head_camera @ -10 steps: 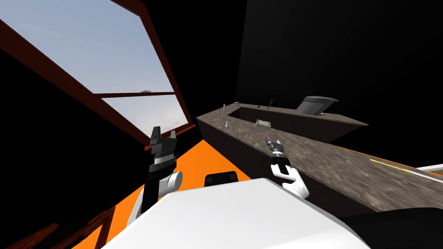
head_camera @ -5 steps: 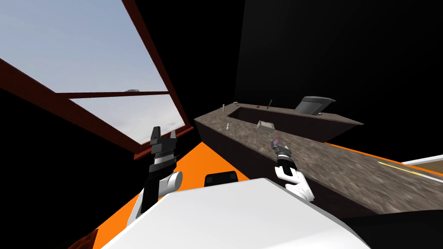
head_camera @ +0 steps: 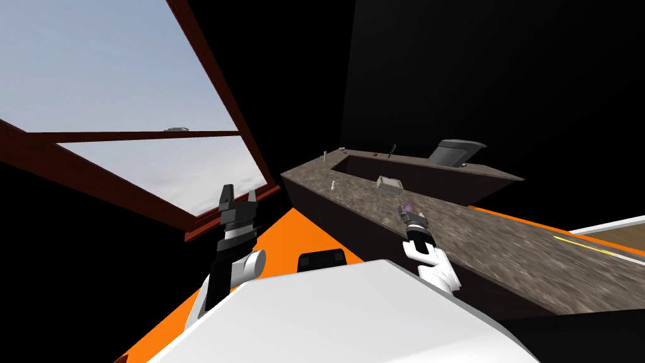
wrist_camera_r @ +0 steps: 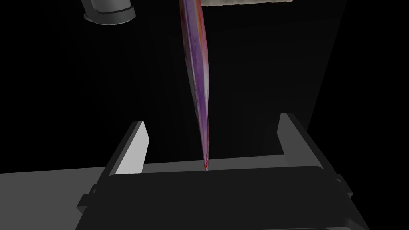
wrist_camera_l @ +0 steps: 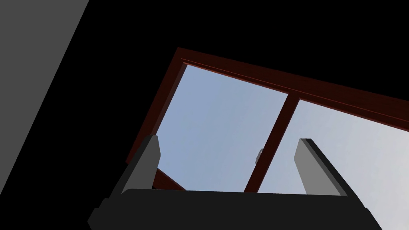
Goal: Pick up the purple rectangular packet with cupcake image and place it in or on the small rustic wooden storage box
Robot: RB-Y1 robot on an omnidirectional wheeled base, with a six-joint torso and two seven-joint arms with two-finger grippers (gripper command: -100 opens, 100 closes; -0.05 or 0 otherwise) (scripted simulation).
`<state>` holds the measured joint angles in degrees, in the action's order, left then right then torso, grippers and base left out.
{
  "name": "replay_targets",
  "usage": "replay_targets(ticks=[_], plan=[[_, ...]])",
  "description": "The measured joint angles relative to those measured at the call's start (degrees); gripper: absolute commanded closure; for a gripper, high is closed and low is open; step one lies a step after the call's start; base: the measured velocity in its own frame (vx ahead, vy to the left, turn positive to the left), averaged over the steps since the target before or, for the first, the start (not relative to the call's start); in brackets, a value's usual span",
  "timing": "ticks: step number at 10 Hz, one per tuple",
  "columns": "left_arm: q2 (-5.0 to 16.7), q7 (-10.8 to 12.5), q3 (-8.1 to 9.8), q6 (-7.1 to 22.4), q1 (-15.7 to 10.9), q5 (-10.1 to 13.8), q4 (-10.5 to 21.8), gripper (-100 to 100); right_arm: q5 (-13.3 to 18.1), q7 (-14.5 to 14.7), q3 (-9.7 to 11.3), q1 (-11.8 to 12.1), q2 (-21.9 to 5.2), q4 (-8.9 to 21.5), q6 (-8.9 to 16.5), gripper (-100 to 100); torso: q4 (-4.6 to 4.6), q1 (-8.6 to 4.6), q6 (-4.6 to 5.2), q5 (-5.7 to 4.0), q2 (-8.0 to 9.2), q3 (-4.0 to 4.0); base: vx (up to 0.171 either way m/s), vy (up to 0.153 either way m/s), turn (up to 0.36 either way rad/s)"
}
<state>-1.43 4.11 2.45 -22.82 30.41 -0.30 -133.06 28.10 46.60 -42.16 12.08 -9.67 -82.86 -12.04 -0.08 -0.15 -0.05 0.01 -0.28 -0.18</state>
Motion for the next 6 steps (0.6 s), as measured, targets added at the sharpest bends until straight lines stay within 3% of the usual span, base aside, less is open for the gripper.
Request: replay_targets(ticks=[6], plan=[[0.0,0.0,0.00,0.0,0.0,0.0,0.0,0,-2.3,2.5,1.4,-5.4,-4.0,8.3,-3.3,-100,0.02,0.04,0.01,0.00,0.09,0.06,-0.012,0.035,-0.048]])
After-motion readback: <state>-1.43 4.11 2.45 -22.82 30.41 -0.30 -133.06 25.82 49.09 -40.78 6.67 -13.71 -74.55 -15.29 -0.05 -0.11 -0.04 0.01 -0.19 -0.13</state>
